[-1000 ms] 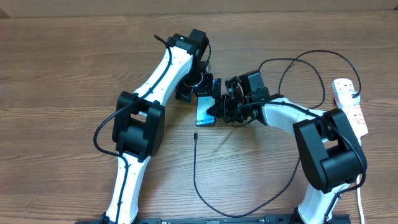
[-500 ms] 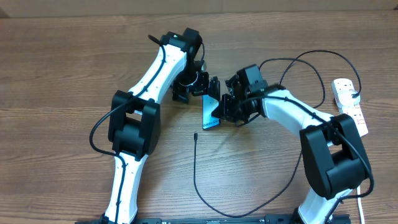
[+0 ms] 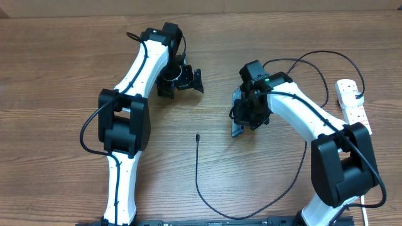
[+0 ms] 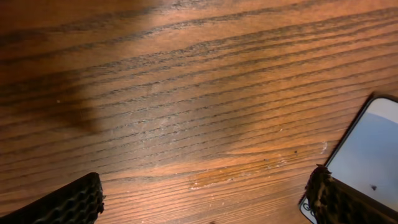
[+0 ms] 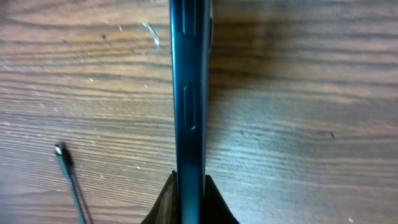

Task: Plug charger to phone and switch on socket
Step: 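Hold the phone upright in the right gripper, left gripper withdrawn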

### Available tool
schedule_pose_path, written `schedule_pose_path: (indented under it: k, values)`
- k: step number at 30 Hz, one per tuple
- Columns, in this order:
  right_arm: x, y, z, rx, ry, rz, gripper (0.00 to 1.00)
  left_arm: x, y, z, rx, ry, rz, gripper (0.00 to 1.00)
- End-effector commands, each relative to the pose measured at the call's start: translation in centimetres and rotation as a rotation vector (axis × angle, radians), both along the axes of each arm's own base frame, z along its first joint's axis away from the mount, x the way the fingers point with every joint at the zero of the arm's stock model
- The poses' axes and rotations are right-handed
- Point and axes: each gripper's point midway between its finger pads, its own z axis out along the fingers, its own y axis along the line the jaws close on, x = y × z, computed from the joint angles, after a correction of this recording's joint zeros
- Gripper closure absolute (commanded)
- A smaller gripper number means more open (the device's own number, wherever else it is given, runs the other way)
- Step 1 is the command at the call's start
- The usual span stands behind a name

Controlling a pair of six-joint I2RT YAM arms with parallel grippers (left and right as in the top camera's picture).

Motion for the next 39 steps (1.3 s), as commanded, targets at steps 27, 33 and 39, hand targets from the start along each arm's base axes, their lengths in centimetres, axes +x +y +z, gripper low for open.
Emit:
schedule_pose_path:
  k: [27,33,39]
  values:
    - [2.0,0.1,0.5,-0.182,-0.174,0.015,0.64,1.3,1.5,-0.5,0.116,-0.068,-0.002,0.0]
    - [3.0,0.6,0.7,-0.16,-0.218,0.009,0.69,1.7,1.4,-0.5,0.111,-0.084,-0.002,0.0]
    - [3.7,1.0,0.9,-0.146,-0.244,0.005,0.88,1.7,1.4,-0.5,0.111,-0.084,-0.002,0.0]
